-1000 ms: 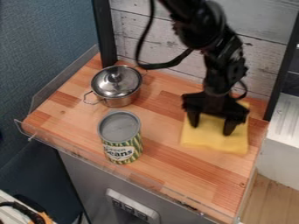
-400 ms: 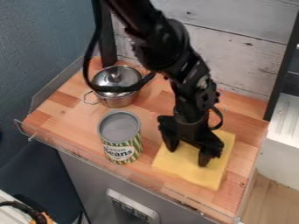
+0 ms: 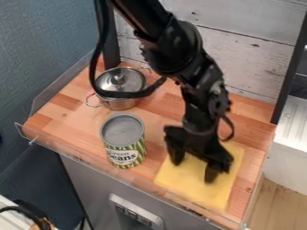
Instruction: Move the yellow cloth to bottom right of the table
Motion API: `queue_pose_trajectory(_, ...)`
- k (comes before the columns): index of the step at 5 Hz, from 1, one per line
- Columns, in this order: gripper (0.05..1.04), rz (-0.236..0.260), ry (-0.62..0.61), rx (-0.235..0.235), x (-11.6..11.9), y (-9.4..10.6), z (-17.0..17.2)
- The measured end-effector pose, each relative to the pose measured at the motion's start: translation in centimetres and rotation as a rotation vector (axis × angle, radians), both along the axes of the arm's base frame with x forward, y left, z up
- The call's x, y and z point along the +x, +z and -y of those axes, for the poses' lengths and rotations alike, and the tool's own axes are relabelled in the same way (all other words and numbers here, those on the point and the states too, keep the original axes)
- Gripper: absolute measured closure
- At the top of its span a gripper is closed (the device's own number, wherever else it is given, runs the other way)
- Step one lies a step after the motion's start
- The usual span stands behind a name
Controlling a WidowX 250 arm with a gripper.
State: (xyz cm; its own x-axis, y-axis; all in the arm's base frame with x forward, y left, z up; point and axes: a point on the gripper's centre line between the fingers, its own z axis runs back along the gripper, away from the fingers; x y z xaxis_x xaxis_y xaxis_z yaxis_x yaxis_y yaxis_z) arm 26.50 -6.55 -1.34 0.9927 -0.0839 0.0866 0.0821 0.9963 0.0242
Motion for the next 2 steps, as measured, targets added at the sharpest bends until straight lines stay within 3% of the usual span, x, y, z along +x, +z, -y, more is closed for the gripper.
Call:
queue_pose_trajectory(1, 0.083, 0.102, 0.052, -0.05, 2.7, 4.2, 1.3)
queue_pose_trajectory(2, 0.083, 0.097, 0.085, -0.059, 3.0, 5.6, 1.4)
